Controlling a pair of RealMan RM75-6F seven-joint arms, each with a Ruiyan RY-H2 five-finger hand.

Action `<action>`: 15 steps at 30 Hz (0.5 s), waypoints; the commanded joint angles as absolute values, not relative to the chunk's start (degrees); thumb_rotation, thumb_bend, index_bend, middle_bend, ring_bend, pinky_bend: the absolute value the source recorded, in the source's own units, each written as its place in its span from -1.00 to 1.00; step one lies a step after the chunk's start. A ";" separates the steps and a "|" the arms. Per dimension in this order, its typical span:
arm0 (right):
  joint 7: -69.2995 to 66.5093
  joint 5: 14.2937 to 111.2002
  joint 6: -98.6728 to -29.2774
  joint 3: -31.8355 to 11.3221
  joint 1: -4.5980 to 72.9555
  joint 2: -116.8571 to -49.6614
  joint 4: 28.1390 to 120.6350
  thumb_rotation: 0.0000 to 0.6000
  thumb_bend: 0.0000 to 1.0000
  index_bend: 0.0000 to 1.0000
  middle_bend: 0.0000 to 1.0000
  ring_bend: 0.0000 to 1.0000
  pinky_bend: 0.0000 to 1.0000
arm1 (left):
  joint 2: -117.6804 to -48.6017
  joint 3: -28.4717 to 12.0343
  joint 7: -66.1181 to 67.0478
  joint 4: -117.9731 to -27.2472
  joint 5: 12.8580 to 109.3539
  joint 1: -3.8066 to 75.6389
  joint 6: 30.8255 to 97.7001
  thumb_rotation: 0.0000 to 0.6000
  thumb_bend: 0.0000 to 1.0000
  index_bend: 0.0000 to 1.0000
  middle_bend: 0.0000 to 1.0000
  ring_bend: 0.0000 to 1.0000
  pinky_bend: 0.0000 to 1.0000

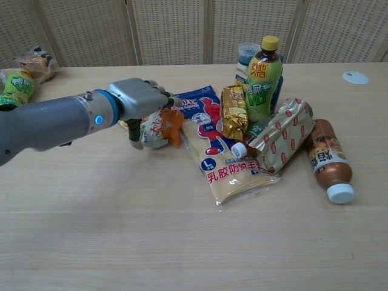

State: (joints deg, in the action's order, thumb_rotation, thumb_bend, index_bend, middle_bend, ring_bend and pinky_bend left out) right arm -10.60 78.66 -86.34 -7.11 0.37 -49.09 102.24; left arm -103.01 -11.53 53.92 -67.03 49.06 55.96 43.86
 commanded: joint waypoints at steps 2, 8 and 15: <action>-11.01 77.73 -85.98 -7.26 0.18 -48.88 101.42 1.00 -1.00 -1.00 -1.00 -1.00 -1.00 | -105.82 -10.31 53.72 -63.09 48.99 57.56 44.29 1.00 -1.00 -1.00 -1.00 -1.00 -0.83; -12.61 78.34 -86.86 -7.50 -0.22 -48.50 101.61 1.00 -1.00 -1.00 -1.00 -1.00 -1.00 | -110.22 -9.91 53.12 -56.51 47.96 58.91 44.00 1.00 -1.00 -0.99 -1.00 -1.00 -0.79; -14.29 78.97 -87.55 -7.80 -0.36 -48.90 100.60 1.00 -1.00 -1.00 -1.00 -1.00 -1.00 | -115.24 -9.40 47.45 -49.01 54.41 59.23 47.77 1.00 -1.00 -0.26 0.19 0.29 0.25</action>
